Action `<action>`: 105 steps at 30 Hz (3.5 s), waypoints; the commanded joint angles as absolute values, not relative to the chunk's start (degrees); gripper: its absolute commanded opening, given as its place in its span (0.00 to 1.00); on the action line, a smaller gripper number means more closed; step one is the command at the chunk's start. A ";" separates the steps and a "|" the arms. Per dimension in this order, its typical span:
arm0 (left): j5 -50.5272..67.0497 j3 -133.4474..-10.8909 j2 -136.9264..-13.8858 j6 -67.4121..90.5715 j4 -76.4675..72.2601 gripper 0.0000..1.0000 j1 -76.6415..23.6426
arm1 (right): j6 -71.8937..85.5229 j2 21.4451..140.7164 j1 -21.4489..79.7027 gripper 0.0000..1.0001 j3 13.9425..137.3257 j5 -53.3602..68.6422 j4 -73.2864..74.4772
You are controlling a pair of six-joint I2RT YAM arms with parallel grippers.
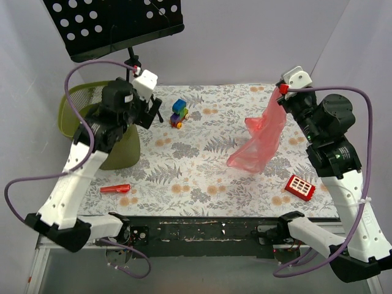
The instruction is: Put the trash bags into the trash bin
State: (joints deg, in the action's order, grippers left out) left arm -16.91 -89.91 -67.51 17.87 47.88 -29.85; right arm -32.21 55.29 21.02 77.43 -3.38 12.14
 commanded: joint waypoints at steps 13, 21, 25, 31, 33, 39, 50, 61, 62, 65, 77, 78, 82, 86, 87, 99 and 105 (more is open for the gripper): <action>8.24 -115.31 -91.06 31.73 78.84 0.59 -4.04 | -28.65 53.43 20.83 0.01 79.71 1.93 11.60; 13.10 -107.15 -85.44 32.09 77.43 0.54 -4.04 | -28.92 56.51 20.83 0.01 81.03 4.92 9.93; 11.52 -104.85 -83.15 29.63 78.31 0.36 -4.04 | -28.04 58.09 20.83 0.01 82.00 5.80 8.97; 13.00 -104.77 -77.27 25.85 79.19 0.17 -4.13 | -30.06 59.85 20.83 0.01 82.53 7.29 6.68; 14.06 -102.49 -74.63 24.00 79.28 0.07 -4.13 | -30.85 60.38 20.83 0.01 82.53 7.47 5.46; 17.31 -95.37 -69.27 25.49 79.28 0.00 -4.13 | -31.64 63.19 20.83 0.01 85.16 6.42 3.87; 40.15 -92.99 -66.26 27.86 78.40 0.00 -6.59 | -35.07 63.19 20.83 0.01 84.72 3.00 0.62; 48.43 -97.20 -74.70 34.36 62.41 0.00 -21.34 | -33.92 69.96 20.66 0.01 97.46 -12.49 -12.12; 48.25 -97.03 -75.75 34.89 61.45 0.00 -23.45 | -34.01 70.31 20.74 0.01 98.43 -11.87 -12.56; 45.89 -96.42 -78.48 36.47 58.28 0.00 -28.90 | -34.28 71.80 20.83 0.01 101.94 -12.04 -12.57; 41.24 -104.31 -82.62 36.31 53.08 0.57 -35.51 | -25.41 75.32 20.74 0.01 115.74 4.20 -8.88; 39.31 -105.63 -82.36 35.43 53.78 0.61 -35.42 | -23.66 76.02 20.83 0.01 117.32 7.18 -8.62; 28.68 -107.32 -77.89 32.18 52.83 0.69 -35.25 | -18.03 79.97 22.41 0.01 123.73 14.41 -7.74; 24.26 -104.76 -72.52 25.59 52.19 0.72 -34.98 | -16.26 83.49 26.62 0.01 128.40 16.26 -8.08; 24.17 -105.37 -71.99 24.01 53.60 0.72 -34.89 | -16.35 83.84 28.20 0.01 128.58 16.17 -8.96; 1.85 -104.42 -62.94 8.71 51.59 0.76 -33.84 | -17.23 88.50 43.76 0.01 133.16 10.64 -15.20; 4.48 -103.10 -61.09 8.26 54.41 0.76 -32.17 | -15.12 89.12 44.91 0.01 131.04 9.93 -15.82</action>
